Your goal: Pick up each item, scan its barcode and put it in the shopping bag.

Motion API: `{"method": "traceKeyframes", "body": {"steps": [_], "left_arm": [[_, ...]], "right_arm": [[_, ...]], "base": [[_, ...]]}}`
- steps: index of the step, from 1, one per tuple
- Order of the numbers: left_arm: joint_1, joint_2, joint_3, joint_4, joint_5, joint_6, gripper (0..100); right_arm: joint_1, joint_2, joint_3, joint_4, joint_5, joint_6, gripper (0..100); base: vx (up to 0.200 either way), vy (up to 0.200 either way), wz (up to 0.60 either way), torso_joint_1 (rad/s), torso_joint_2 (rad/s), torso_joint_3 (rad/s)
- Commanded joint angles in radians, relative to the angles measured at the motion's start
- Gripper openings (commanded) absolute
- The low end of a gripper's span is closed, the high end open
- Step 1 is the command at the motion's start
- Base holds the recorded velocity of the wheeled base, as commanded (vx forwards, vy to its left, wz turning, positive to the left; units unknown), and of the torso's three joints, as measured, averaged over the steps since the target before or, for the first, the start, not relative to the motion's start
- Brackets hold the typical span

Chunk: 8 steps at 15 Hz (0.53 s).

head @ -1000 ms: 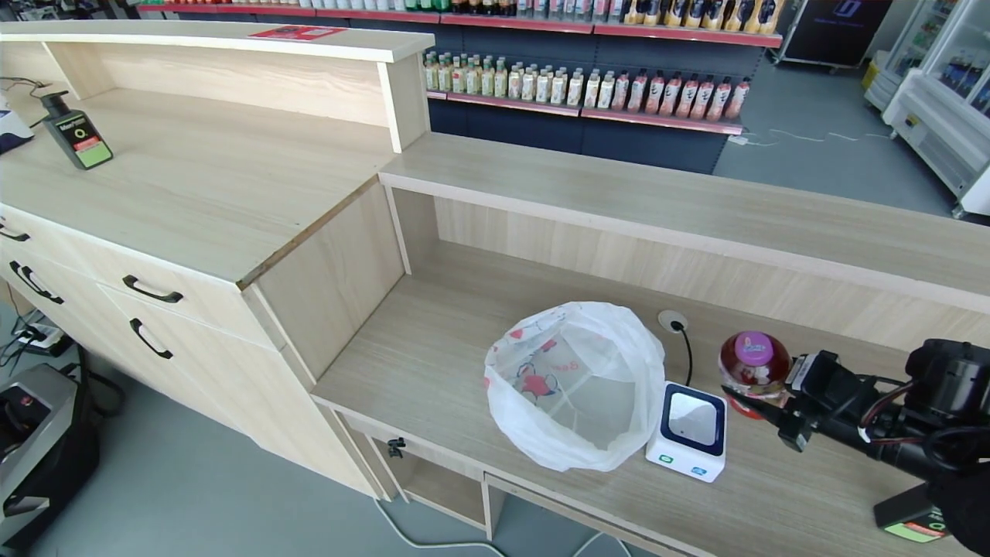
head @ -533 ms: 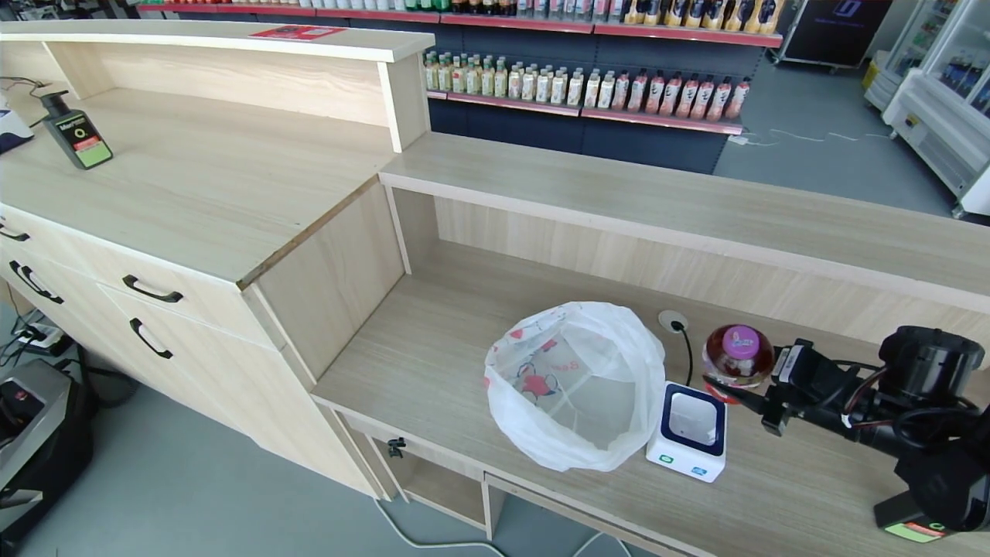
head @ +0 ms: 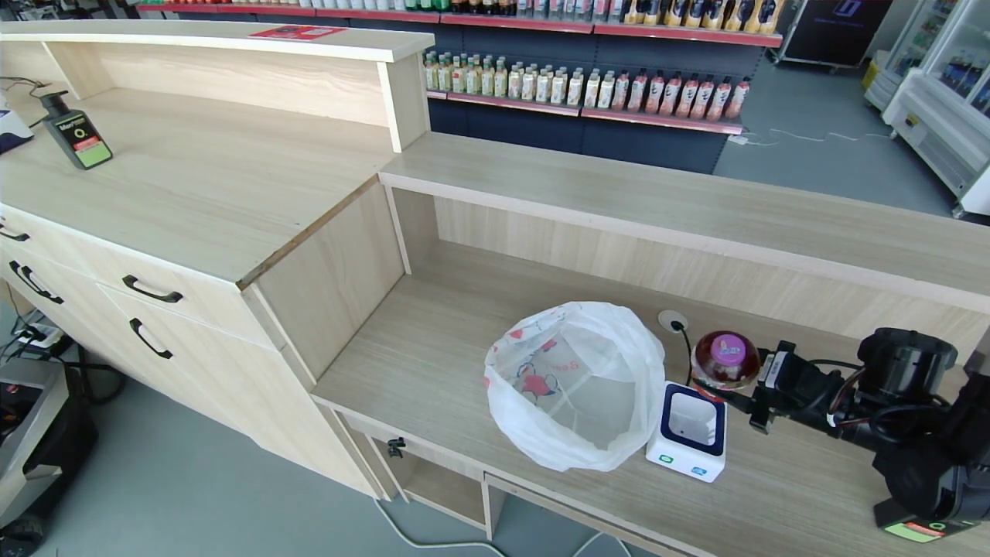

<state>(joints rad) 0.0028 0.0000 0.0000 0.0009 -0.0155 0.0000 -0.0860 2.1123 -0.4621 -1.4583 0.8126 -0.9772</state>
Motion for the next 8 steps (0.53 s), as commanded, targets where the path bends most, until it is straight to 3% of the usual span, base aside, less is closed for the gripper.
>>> {"method": "traceKeyframes", "body": {"steps": [1,8], "left_arm": [[0.0,0.0,0.0,-0.001,0.0,0.0,100],[0.0,0.0,0.0,-0.001,0.0,0.0,100]], "right_arm": [[0.002,0.028,-0.004,-0.02,0.004,-0.006,0],[0.002,0.049,-0.044,-0.031,0.068,-0.034,0]], "base": [[0.0,0.0,0.0,0.0,0.0,0.0],[0.0,0.0,0.0,0.0,0.0,0.0]]}}
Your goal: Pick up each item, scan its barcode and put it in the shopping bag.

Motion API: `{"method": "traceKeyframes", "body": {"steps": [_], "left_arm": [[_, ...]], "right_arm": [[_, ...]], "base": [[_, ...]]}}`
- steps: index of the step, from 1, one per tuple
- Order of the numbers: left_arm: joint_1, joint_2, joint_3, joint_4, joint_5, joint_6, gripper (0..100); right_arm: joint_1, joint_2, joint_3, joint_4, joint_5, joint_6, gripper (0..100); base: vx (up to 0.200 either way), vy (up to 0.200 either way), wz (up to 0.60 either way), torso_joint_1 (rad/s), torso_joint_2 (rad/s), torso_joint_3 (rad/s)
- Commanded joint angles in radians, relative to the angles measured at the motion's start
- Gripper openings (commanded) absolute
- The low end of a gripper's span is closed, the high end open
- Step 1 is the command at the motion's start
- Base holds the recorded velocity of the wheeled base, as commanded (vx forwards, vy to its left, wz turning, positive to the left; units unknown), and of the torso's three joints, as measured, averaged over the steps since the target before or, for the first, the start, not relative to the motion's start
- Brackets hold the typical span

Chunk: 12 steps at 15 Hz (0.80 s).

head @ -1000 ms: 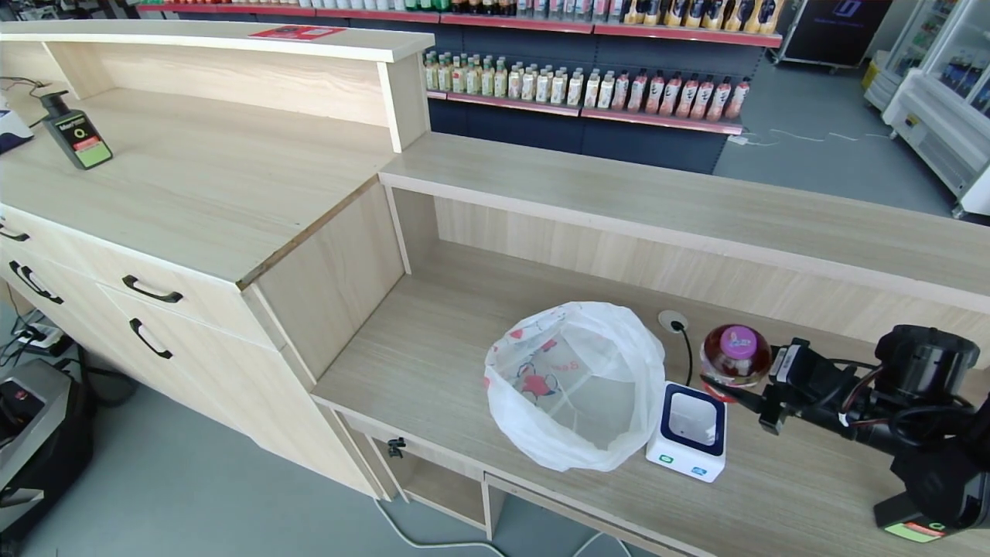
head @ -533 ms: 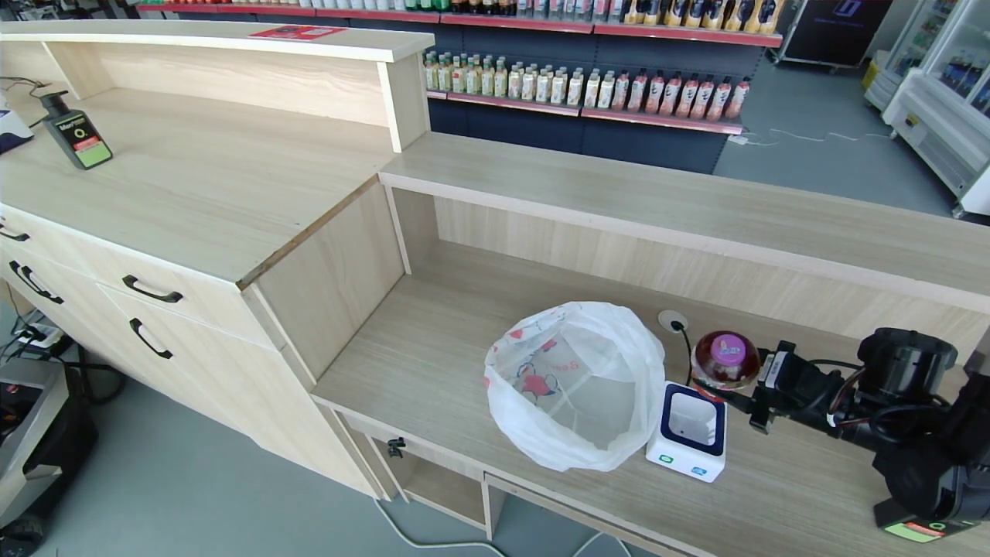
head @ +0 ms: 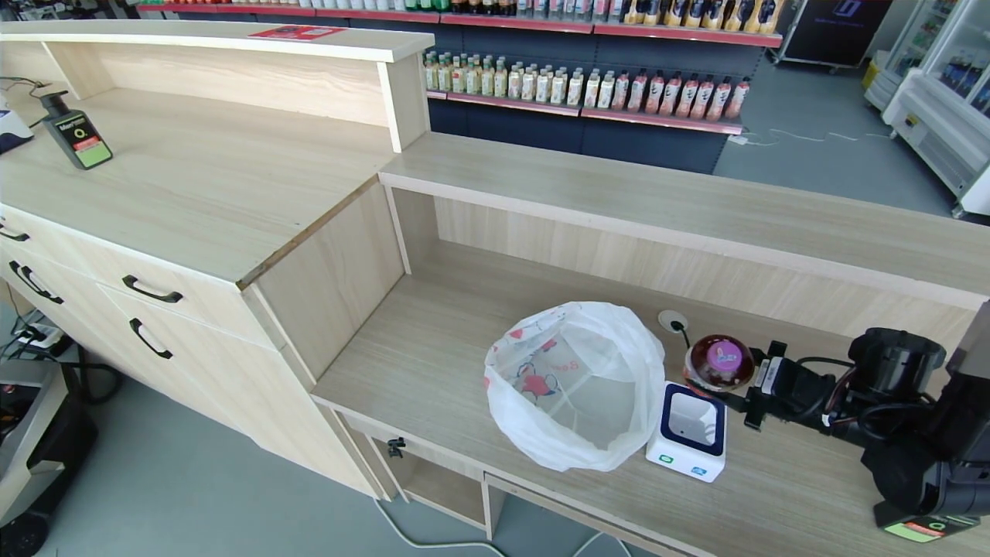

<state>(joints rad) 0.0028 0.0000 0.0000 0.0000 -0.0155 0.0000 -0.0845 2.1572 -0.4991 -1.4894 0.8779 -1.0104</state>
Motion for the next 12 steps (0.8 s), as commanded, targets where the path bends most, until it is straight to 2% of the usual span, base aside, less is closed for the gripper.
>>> {"method": "traceKeyframes", "body": {"steps": [1,12], "left_arm": [[0.0,0.0,0.0,0.0,0.0,0.0,100],[0.0,0.0,0.0,0.0,0.0,0.0,100]], "right_arm": [[-0.001,0.01,-0.021,0.0,0.01,-0.013,0],[-0.012,0.041,-0.03,-0.014,0.023,-0.083,0]], "base": [[0.0,0.0,0.0,0.0,0.0,0.0],[0.0,0.0,0.0,0.0,0.0,0.0]]}}
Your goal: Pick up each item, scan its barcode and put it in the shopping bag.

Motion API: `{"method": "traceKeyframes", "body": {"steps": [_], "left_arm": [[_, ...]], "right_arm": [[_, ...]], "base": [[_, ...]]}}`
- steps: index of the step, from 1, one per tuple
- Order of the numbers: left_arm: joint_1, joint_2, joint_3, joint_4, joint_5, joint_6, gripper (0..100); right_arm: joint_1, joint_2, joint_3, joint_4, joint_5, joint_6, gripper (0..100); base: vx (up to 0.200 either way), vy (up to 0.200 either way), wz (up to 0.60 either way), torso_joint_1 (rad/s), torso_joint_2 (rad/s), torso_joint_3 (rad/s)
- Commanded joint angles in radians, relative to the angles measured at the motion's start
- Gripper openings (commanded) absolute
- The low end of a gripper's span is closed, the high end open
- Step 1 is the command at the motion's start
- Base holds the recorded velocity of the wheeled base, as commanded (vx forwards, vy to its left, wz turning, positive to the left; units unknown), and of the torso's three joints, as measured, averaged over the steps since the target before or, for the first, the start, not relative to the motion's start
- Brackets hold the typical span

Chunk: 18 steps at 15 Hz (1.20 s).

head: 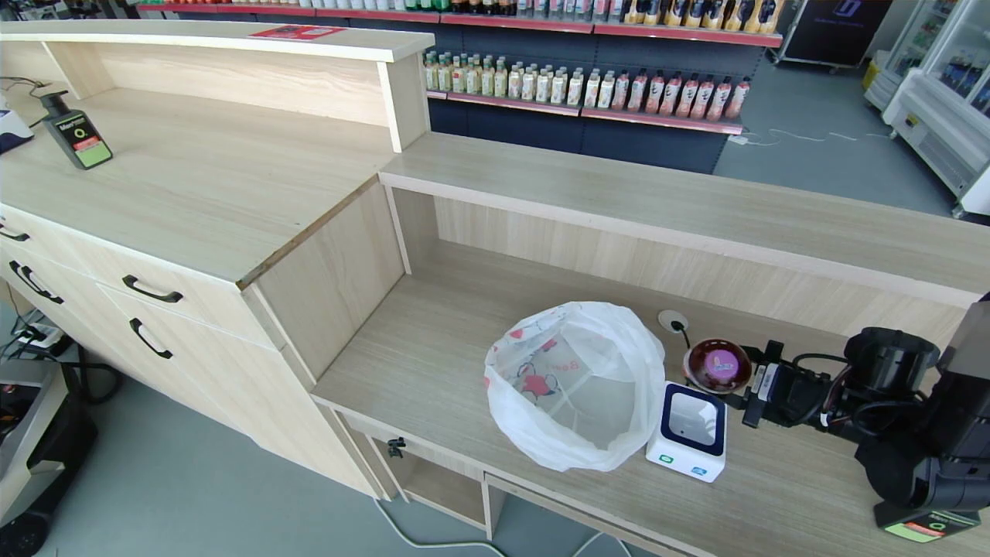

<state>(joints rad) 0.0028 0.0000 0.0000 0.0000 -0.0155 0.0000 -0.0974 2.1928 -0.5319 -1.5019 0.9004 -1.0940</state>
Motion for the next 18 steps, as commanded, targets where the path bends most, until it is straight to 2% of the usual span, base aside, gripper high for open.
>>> {"method": "traceKeyframes", "body": {"steps": [1,4,15,18], "left_arm": [[0.0,0.0,0.0,0.0,0.0,0.0,100],[0.0,0.0,0.0,0.0,0.0,0.0,100],[0.0,0.0,0.0,0.0,0.0,0.0,100],[0.0,0.0,0.0,0.0,0.0,0.0,100]], "right_arm": [[0.001,0.012,0.003,-0.009,0.003,0.0,0],[0.001,0.022,0.0,-0.017,0.046,0.0,0],[0.001,0.018,0.01,-0.017,0.057,0.0,0],[-0.001,-0.114,0.064,-0.009,0.055,0.046,0]], "base": [[0.0,0.0,0.0,0.0,0.0,0.0],[0.0,0.0,0.0,0.0,0.0,0.0],[0.0,0.0,0.0,0.0,0.0,0.0],[0.0,0.0,0.0,0.0,0.0,0.0]]}}
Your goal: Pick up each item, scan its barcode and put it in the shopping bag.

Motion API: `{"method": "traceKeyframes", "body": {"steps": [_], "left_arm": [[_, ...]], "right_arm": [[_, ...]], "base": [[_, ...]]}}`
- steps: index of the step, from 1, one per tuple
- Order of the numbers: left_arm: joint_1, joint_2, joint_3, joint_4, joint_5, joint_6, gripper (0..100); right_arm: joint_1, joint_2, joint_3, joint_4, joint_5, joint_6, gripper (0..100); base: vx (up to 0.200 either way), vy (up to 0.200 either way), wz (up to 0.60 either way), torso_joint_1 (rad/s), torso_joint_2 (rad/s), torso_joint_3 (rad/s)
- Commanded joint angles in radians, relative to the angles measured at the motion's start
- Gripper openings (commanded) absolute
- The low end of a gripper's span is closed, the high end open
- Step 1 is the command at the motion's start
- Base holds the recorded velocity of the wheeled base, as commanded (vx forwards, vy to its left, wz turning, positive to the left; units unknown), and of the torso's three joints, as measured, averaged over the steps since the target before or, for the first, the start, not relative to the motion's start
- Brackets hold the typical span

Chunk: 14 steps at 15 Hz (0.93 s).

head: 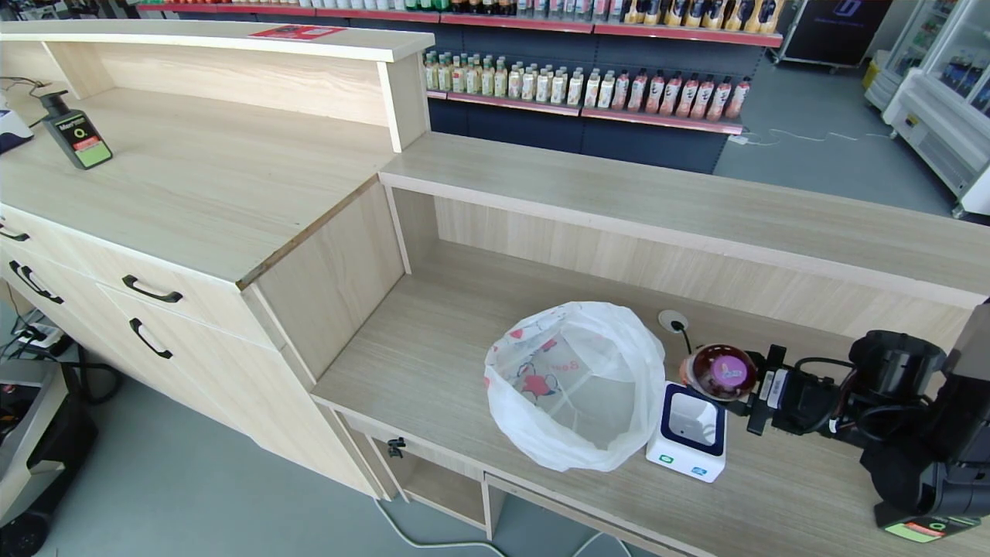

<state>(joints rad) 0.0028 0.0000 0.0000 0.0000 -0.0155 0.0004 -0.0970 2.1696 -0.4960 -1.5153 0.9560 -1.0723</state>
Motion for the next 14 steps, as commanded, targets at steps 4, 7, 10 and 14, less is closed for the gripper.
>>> {"method": "traceKeyframes", "body": {"steps": [4,7,10,14], "left_arm": [[0.0,0.0,0.0,0.0,0.002,0.0,100],[0.0,0.0,0.0,0.0,0.0,0.001,100],[0.0,0.0,0.0,0.0,0.0,0.0,100],[0.0,0.0,0.0,0.0,0.0,0.0,100]], "right_arm": [[-0.052,-0.498,0.208,0.156,-0.042,0.281,0],[-0.185,-0.798,0.303,0.449,-0.074,0.393,0],[-0.377,-0.965,0.3,0.724,-0.075,0.445,0],[-0.4,-1.031,0.301,0.787,-0.361,0.635,0]], "base": [[0.0,0.0,0.0,0.0,0.0,0.0],[0.0,0.0,0.0,0.0,0.0,0.0],[0.0,0.0,0.0,0.0,0.0,0.0],[0.0,0.0,0.0,0.0,0.0,0.0]]}}
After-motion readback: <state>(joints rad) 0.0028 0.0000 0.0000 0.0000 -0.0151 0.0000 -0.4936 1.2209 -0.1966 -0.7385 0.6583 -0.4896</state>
